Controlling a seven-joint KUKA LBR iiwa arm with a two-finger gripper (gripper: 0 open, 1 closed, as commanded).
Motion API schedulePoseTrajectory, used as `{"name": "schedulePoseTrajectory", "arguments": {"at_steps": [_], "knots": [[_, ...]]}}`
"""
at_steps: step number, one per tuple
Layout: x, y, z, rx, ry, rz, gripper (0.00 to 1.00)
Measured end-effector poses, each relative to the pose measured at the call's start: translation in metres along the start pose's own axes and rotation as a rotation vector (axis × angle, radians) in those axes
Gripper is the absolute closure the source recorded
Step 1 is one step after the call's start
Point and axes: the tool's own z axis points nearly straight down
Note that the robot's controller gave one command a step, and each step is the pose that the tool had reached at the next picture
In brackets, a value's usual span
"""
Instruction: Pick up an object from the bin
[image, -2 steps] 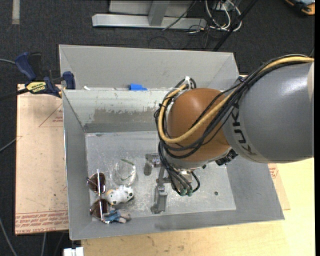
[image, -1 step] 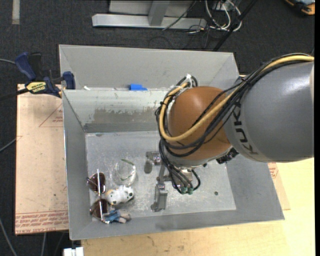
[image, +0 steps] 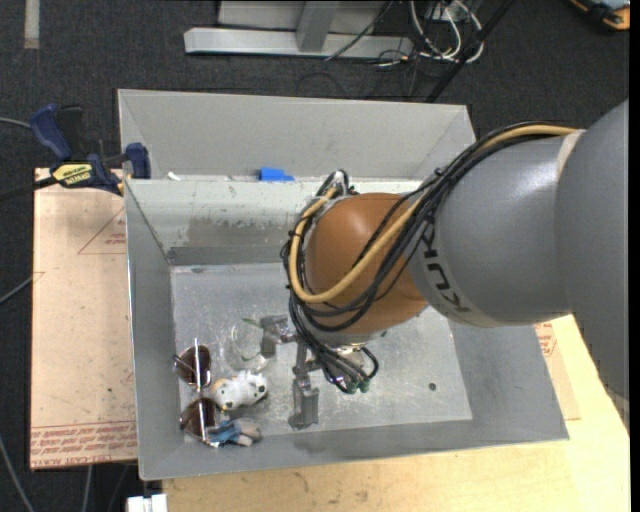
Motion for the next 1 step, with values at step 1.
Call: {"name": "schedulePoseTrajectory", "arguments": {"at_steps": [1], "knots": [[-0.0069,0.0414,0.0196,-0.001,0.011,-0.202,0.00]]}}
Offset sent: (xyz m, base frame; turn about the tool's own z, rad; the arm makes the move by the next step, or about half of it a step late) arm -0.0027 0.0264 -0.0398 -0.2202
